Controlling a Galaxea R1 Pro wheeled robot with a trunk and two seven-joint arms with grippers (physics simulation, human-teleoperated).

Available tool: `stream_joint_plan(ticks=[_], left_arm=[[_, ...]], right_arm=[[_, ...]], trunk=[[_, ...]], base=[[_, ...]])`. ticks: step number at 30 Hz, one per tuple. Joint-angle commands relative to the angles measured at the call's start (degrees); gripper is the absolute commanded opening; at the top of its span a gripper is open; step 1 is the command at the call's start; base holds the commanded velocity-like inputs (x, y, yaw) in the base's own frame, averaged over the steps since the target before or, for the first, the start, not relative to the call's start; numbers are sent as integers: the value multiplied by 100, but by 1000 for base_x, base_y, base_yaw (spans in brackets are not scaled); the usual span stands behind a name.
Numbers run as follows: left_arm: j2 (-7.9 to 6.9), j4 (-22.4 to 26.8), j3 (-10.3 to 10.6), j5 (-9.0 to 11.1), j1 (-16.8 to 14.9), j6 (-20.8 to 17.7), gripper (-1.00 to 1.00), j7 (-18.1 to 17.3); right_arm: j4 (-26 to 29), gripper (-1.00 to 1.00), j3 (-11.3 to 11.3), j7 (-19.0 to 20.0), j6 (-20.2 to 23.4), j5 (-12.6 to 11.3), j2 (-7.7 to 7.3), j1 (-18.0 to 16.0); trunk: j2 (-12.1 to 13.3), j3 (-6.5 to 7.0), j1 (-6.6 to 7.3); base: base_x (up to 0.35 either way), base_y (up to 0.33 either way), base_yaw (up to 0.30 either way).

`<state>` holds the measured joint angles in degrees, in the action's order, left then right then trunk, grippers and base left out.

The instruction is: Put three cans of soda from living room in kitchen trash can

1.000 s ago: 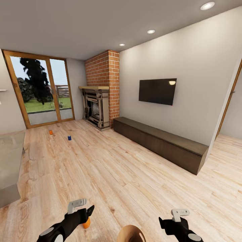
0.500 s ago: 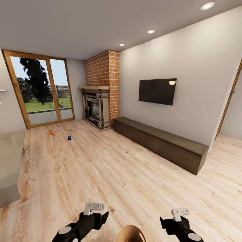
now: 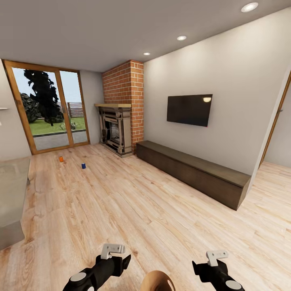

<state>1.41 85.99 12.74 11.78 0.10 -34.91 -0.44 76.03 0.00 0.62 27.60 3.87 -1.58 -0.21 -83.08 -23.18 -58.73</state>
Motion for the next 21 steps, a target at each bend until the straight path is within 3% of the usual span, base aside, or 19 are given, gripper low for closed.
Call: stream_joint_plan(ticks=[1, 21], left_arm=[[0, -1, 0, 0, -1, 2, 100, 0], [0, -4, -12, 0, 0, 1, 100, 0]], right_arm=[[3, 100, -3, 0, 0, 0, -1, 0], [8, 100, -25, 0, 9, 0, 0, -5]], trunk=[[0, 0, 0], [0, 0, 0]], base=[[0, 0, 0], [0, 0, 0]])
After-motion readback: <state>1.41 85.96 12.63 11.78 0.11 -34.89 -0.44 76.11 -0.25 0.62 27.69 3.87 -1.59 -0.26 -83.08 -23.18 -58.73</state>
